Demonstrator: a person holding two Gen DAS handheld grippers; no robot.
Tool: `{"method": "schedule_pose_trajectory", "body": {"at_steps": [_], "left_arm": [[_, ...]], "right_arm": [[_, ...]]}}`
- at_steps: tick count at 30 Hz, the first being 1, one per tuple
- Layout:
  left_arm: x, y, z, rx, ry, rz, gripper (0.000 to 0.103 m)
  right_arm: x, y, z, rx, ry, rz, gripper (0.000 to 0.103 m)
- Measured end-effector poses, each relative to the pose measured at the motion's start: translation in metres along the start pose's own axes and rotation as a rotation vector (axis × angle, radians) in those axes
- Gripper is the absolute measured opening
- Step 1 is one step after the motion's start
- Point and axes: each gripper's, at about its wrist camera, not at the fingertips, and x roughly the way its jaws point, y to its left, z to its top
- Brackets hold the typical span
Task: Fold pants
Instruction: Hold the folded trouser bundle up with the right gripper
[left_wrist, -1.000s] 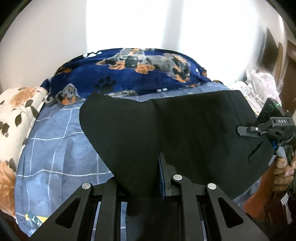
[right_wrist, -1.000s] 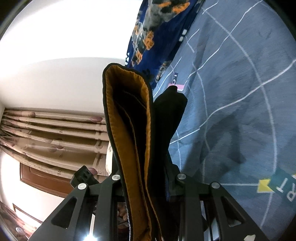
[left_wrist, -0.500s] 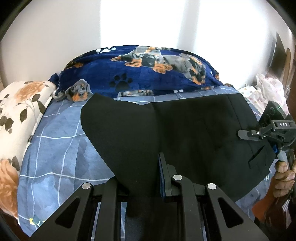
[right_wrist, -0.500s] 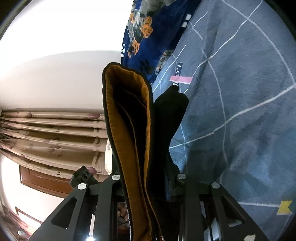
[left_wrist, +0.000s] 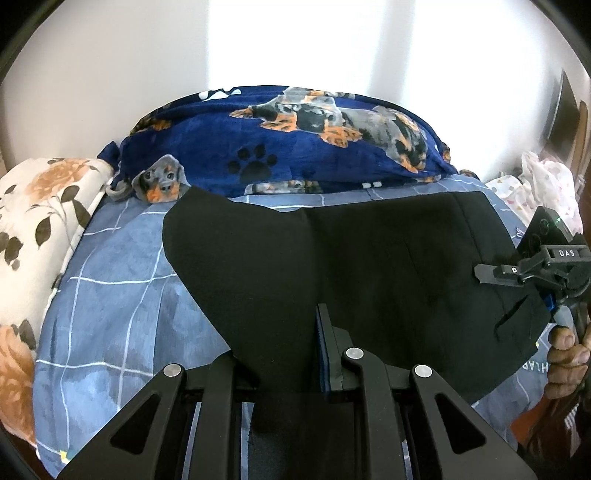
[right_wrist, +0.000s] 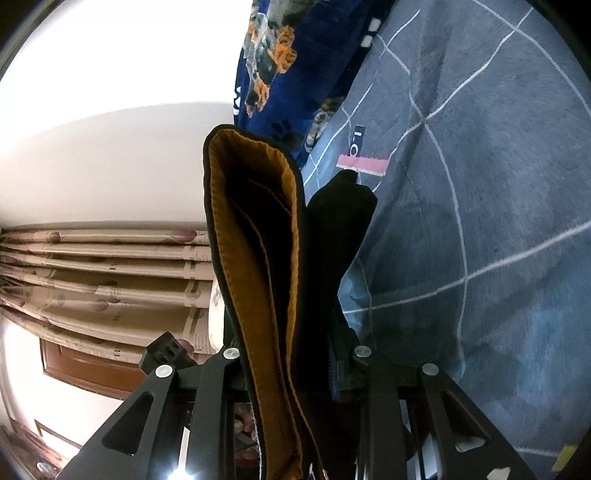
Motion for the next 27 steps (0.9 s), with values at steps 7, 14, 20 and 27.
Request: {"method": "schedule_pose_trajectory", "body": {"at_steps": [7, 14, 20, 27], "left_arm": [[0.015, 0.008, 0.01, -0.008, 0.002, 0.005, 0.018], [0.033, 0.018, 0.023, -0.019, 0.004, 0.009, 0.018], [0.046, 0.028, 0.037, -0.026, -0.006, 0.018, 0.018], [0.063, 0.04, 0.055, -0.037, -0.014, 0.032, 0.018]], "right_arm": [[0.002, -0.006, 0.005, 0.01, 0.002, 0.002, 0.024], [0.007, -0.012, 0.013, 0.017, 0.004, 0.0, 0.024], [0.012, -0.012, 0.022, 0.019, 0.002, 0.006, 0.024], [0.02, -0.013, 0.039, 0.015, -0.003, 0.014, 0.024]]}}
